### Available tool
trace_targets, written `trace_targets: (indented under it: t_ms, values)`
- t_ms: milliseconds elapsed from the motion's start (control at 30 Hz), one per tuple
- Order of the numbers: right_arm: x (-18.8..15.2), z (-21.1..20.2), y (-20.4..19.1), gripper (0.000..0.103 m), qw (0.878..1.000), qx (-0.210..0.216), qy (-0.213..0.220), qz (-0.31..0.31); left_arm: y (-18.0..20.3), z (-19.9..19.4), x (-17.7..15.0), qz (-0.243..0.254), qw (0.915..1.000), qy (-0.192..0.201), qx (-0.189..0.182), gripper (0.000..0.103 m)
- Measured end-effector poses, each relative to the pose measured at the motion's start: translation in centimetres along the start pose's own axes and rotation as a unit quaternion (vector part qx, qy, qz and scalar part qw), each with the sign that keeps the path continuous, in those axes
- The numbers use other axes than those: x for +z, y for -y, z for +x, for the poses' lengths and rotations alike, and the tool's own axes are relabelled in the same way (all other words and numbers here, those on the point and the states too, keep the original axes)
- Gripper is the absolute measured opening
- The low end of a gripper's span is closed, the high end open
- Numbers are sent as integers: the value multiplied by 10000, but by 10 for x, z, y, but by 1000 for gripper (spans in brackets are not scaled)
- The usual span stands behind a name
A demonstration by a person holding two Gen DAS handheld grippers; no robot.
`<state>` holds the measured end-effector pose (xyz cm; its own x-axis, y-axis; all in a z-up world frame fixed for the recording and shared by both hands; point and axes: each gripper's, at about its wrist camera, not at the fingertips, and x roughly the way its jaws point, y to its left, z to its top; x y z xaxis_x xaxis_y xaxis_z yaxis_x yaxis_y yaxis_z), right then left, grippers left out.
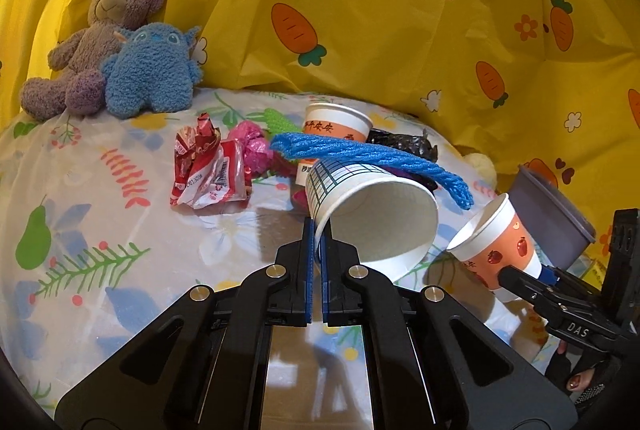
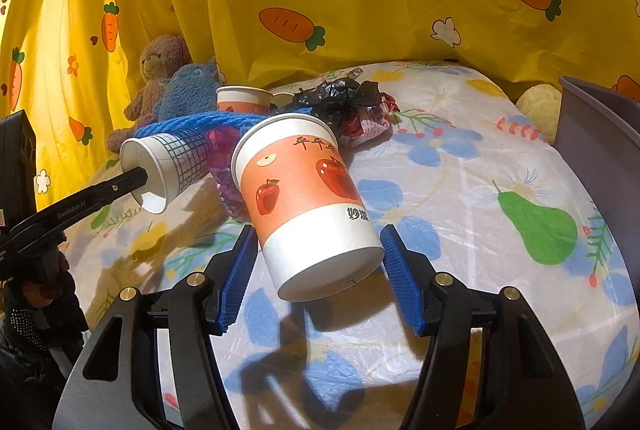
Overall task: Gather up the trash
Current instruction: 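Carry both held cups over the grey bin with both tools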
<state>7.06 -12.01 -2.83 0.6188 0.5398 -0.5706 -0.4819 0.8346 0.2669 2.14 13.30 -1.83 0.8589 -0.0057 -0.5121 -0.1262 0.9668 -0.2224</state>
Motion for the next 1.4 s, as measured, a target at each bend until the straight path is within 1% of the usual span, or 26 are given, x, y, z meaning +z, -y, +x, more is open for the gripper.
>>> trace_targets:
  t_ms: [300, 567, 767, 933, 1067, 1200, 1400]
  values:
    - [-1, -19, 4, 62, 9997, 37, 187, 122, 3, -45, 9, -67, 9984, 509, -242, 2]
    - [-2, -33, 7, 62, 9992, 30, 350, 214, 2, -83, 17, -127, 9948, 1010, -79, 2]
    - [-2, -44, 12, 62, 9985, -41, 480, 271, 10, -100, 21, -93, 9924, 1227, 10, 2]
    - [-2, -50, 17, 62, 9976, -106, 569, 390, 23, -93, 21, 6, 9937, 1120, -57, 2]
    - [-2, -56, 24, 62, 9966, -190, 649, 481, 41, -80, 21, 153, 9946, 1004, -205, 2]
    - [-1, -64, 33, 62, 9953, -292, 732, 559, 63, -62, 22, 356, 9948, 844, -455, 2]
    - [4, -78, 50, 62, 9922, -533, 918, 658, 102, -30, 23, 624, 9927, 600, -836, 2]
